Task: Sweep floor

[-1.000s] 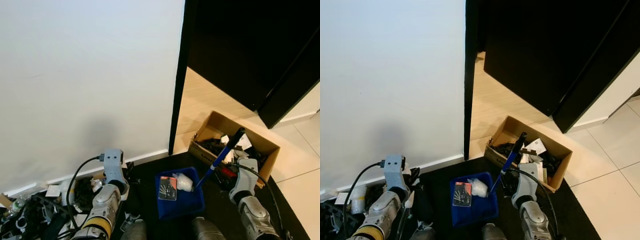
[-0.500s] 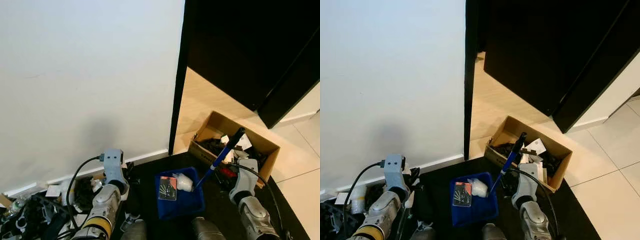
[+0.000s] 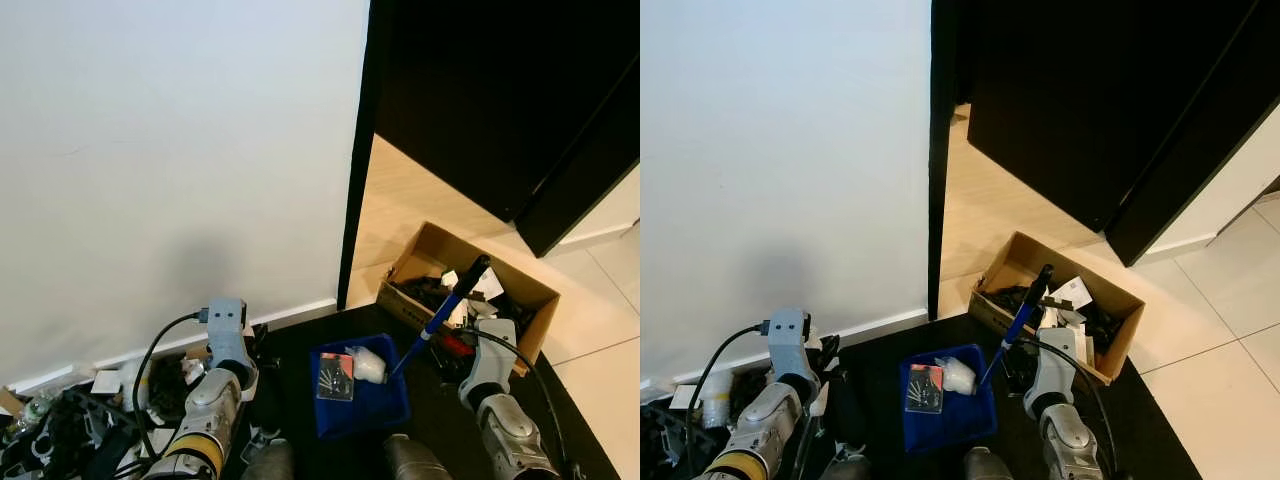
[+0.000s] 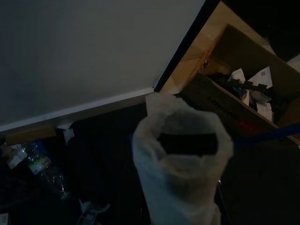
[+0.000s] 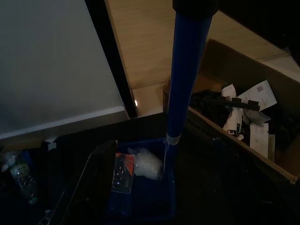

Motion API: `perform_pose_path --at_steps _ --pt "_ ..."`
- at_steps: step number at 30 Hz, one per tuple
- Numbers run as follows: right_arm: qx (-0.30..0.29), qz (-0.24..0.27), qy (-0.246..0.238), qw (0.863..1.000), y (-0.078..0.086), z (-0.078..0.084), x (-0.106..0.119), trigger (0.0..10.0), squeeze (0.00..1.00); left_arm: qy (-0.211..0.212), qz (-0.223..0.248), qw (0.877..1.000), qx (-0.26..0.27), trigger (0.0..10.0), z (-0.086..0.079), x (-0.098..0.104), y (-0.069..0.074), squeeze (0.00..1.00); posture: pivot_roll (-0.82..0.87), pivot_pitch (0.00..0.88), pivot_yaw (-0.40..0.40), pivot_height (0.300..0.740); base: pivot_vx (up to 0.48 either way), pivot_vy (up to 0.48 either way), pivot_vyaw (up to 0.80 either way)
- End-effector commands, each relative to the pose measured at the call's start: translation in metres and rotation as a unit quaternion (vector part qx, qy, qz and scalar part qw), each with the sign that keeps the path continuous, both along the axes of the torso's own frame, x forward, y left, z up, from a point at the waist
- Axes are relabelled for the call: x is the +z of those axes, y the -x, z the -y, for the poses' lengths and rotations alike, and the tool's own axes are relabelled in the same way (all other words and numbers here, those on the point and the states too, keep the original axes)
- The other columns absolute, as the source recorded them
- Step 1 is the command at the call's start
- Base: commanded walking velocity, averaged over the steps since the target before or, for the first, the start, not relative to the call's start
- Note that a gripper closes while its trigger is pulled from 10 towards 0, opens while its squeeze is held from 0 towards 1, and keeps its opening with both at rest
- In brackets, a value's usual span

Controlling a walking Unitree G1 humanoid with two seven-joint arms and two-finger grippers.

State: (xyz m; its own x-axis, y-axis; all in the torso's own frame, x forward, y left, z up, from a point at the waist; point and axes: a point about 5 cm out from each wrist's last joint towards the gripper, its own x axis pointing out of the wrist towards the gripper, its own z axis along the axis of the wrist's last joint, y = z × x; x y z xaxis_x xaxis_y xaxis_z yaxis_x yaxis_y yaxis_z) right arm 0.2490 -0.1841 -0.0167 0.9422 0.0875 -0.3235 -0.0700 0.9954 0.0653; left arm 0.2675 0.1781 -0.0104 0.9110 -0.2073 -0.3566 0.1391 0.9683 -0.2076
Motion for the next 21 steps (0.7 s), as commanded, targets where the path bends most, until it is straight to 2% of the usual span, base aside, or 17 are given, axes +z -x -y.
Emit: perform_pose_path --at_steps 1,21 --pt "-0.007 -0.009 -0.004 1.000 0.0048 0.0020 -0.0035 10.0 0.00 0.006 -0.021 1.000 0.004 10.0 0.0008 -0.0099 0.0109 0.00 0.03 0.171 -0.014 0.740 0.000 0.000 0.00" --pt "-0.008 -0.009 -0.003 1.000 0.0040 0.0025 -0.0030 10.0 0.00 0.006 -0.020 1.000 0.005 10.0 0.0009 -0.0095 0.0103 0.00 0.03 0.173 -0.014 0.740 0.000 0.000 0.00"
